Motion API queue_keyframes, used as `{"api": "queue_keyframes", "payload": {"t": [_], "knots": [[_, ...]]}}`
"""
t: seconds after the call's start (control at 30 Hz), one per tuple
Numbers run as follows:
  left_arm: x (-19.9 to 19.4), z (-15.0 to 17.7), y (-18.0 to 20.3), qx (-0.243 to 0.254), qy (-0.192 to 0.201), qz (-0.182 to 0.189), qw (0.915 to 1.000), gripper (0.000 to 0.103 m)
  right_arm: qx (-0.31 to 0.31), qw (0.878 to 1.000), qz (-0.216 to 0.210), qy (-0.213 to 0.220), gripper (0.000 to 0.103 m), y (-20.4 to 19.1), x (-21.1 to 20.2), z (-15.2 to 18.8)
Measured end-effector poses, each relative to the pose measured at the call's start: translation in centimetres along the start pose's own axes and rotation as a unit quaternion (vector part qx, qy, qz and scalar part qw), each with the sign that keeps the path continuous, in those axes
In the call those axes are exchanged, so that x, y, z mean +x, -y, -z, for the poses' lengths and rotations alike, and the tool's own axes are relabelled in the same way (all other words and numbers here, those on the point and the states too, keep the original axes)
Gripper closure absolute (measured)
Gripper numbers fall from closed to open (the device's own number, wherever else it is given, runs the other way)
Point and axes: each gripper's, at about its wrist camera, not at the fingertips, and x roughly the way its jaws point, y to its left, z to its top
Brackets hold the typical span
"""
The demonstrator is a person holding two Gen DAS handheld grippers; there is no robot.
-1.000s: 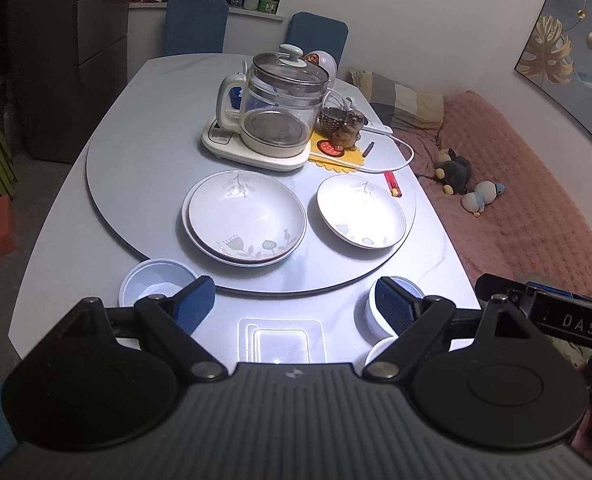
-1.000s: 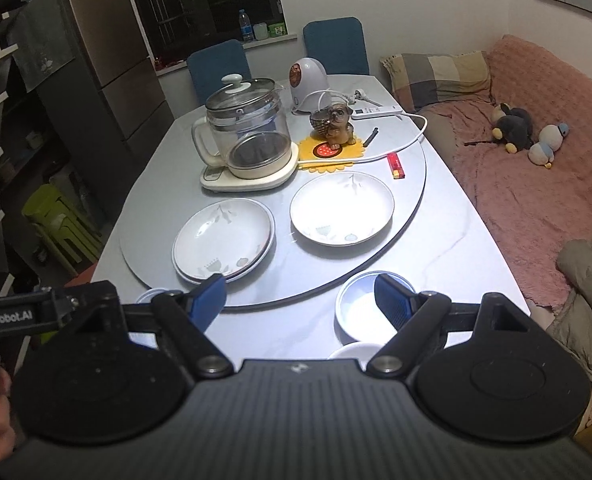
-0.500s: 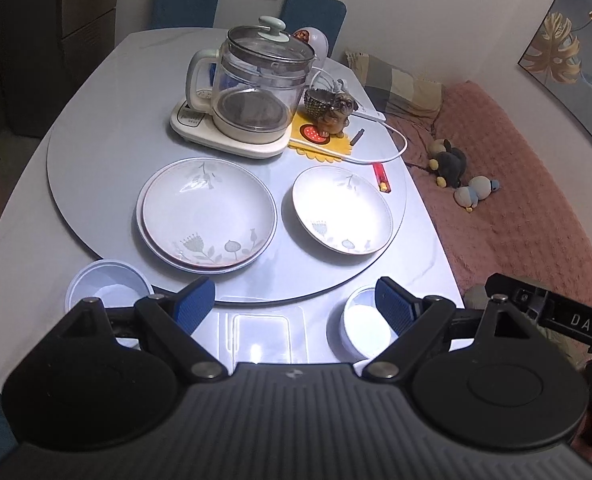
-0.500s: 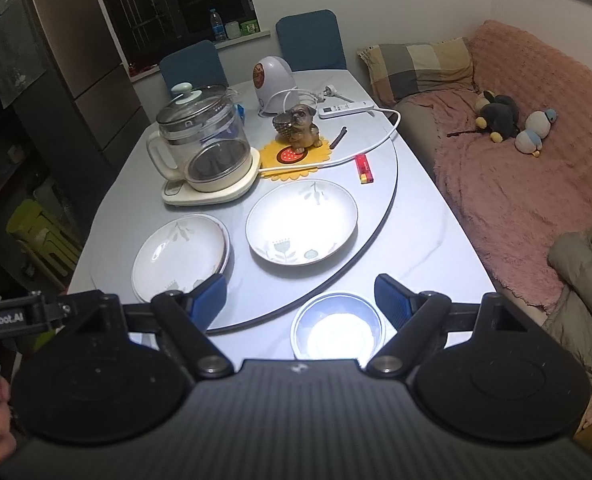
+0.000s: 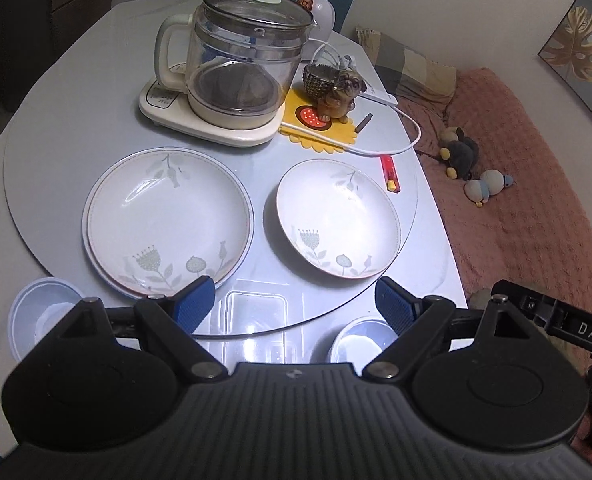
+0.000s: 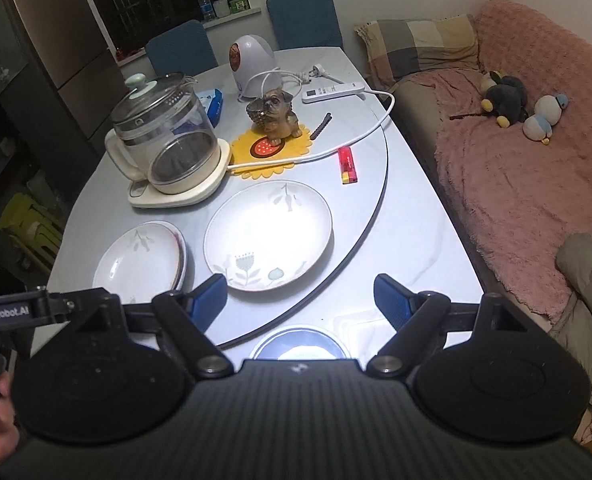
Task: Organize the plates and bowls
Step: 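Close the left tool on the flower plate rim while the right tool clamps it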
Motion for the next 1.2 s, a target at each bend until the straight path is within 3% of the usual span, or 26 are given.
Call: {"api": "queue_keyframes", "payload": {"t": [0.53,0.6,0.93,1.07,1.2], "knots": [[11.0,-3.5,2.6,-0.036,-0.051,-0.017,0.9979,0.016,-0.047,0.995,-0.056,-0.066,0.028,4.9,11.3,-5.0],[12.1,-3.8,2.7,-0.033,-0.060,-0.015,0.9975,0.026,-0.049,0.994,-0.062,-0.074,0.029,5.1,12.5,-5.5],[18.2,-3.7,2.2,-0.066,-0.110,-0.042,0.9909,0.050,-0.099,0.986,-0.078,-0.106,0.043,4.2,18.4,-7.1],[19.5,-3.5,1.8,-0.079,-0.112,-0.054,0.9890,0.054,-0.109,0.983,-0.085,-0.118,0.048,3.9,20.4,-7.4],[20.1,-3.7,1.5,-0.073,-0.109,-0.070,0.9889,0.065,-0.114,0.982,-0.085,-0.121,0.053,3.5,21.9,-7.3]]}}
